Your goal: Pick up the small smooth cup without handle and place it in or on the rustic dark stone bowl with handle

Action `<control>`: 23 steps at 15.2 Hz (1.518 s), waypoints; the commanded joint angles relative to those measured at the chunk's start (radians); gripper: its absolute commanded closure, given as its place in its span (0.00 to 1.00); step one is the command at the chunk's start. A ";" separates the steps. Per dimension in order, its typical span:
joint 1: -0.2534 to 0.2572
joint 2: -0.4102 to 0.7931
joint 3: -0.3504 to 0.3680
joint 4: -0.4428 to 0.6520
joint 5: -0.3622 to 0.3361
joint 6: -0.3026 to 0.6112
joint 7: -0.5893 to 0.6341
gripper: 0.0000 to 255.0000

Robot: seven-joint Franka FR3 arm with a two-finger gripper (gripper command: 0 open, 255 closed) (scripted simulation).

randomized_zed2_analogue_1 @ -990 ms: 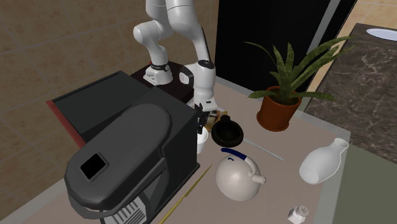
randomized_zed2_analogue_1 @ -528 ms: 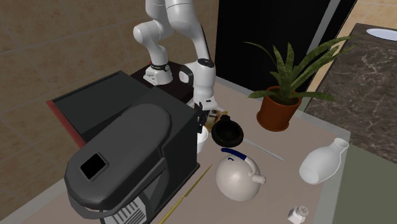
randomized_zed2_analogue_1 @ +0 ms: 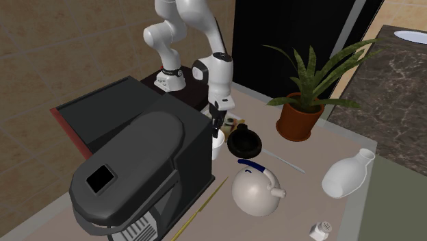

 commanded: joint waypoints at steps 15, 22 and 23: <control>0.008 -0.182 -0.003 0.013 -0.001 -0.192 -0.028 1.00; 0.011 -0.247 -0.002 0.037 0.001 -0.281 -0.039 1.00; 0.012 -0.251 -0.002 0.038 0.001 -0.287 -0.040 1.00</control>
